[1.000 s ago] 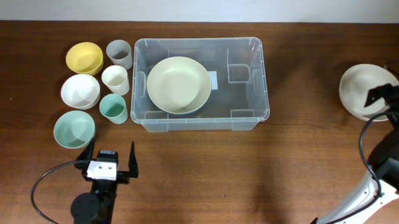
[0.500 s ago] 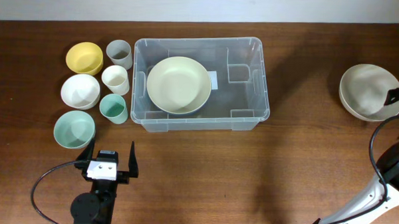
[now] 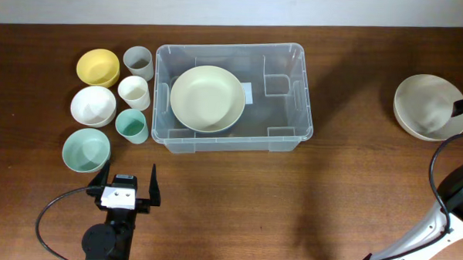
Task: Pack container
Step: 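Grasp the rim of the far-right cream bowl with the right gripper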
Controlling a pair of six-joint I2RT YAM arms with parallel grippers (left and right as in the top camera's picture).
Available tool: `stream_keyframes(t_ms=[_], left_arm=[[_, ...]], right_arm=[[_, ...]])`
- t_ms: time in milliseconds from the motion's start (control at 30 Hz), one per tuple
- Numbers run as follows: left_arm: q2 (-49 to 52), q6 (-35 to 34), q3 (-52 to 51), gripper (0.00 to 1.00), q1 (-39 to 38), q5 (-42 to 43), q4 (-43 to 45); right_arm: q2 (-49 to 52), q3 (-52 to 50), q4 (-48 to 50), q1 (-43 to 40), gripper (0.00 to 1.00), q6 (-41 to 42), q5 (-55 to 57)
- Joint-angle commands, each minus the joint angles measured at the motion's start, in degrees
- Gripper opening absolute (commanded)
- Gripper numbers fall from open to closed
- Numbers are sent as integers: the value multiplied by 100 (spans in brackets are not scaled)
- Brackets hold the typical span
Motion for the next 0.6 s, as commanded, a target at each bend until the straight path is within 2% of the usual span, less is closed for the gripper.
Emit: stream_keyframes(t_ms=[0,133,567], left_arm=[[-42,31,-42,100,24,61,0],[-42,31,-42,100,24,61,0],[-42,31,-42,100,24,61,2]], right_arm=[[221,-229,170,0,99,-101,92],[275,-374,428,35,99,-411,-170],[579,-400,706,258,99,-466,-168]])
